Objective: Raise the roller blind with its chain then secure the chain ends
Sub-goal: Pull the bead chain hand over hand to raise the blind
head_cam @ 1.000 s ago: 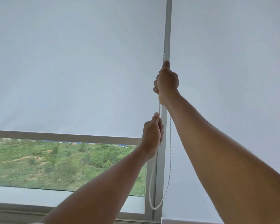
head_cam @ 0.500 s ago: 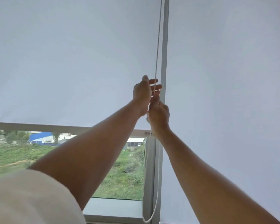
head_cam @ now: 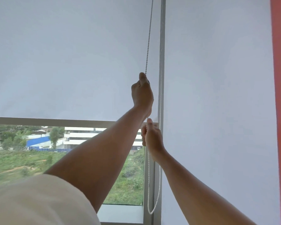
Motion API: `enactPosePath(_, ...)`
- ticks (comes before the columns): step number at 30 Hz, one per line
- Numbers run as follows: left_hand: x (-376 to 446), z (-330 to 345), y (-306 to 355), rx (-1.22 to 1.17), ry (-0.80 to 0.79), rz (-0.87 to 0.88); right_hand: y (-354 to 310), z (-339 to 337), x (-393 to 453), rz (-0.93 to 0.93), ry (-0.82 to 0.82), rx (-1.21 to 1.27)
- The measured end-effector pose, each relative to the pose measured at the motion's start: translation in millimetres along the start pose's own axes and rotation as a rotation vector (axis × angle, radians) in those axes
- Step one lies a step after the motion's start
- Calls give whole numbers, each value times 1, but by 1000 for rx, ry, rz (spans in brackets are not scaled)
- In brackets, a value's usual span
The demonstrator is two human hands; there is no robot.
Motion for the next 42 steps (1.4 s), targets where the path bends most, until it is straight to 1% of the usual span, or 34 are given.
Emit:
enactPosePath(3, -11, -7, -19, 28, -17, 31, -7, -10, 16, 59, 36, 75)
enactPosePath(7, -22, -27, -49, 73, -35, 98, -35, -20, 42, 72, 35, 135)
enactPosePath(10, -30, -33, -66, 71, -96, 75, -51, -21, 60, 120, 79, 206)
enactPosePath(13, -39, -35, -81, 65, -96, 13, -71, -4, 75, 213, 37, 280)
enactPosePath(16, -48, -44, -97, 124, -80, 27, -88, 17, 91, 283, -13, 378)
enactPosePath(18, -53, -47, -105, 110, -105, 25, -95, 17, 99, 292, 29, 375)
enactPosePath(20, -53, -42, -107, 94, -145, 2, -97, 9, 104, 246, 129, 367)
enactPosePath(23, -49, -41, -109, 101, -209, -52, -94, 6, 103, 128, 204, 360)
enactPosePath(28, -33, -59, -110, 248, -314, -91, -88, -2, 95, 15, 233, 356)
enactPosePath(31, -21, -66, -102, 304, -286, -113, -75, -5, 83, -24, 239, 294)
enactPosePath(34, -12, -61, -82, 234, -246, -132, -47, 2, 57, -8, 225, 138)
enactPosePath(37, -1, -44, -54, 192, -242, -142, -13, 15, 22, 18, 180, 212)
enactPosePath(40, 6, -25, -26, 158, -241, -150, 18, 22, -12, 82, 123, 244)
enactPosePath(42, 8, -17, -17, 171, -201, -177, 27, 24, -22, 114, 88, 291)
Point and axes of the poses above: each hand's wrist, its own x-axis towards the middle knuckle, its own z-axis out of the palm, y = z × x, the point moved 7 cm from there along x, towards the middle knuckle, and after that the axes turned 11 degrees about -z, right-handed, at the moved point
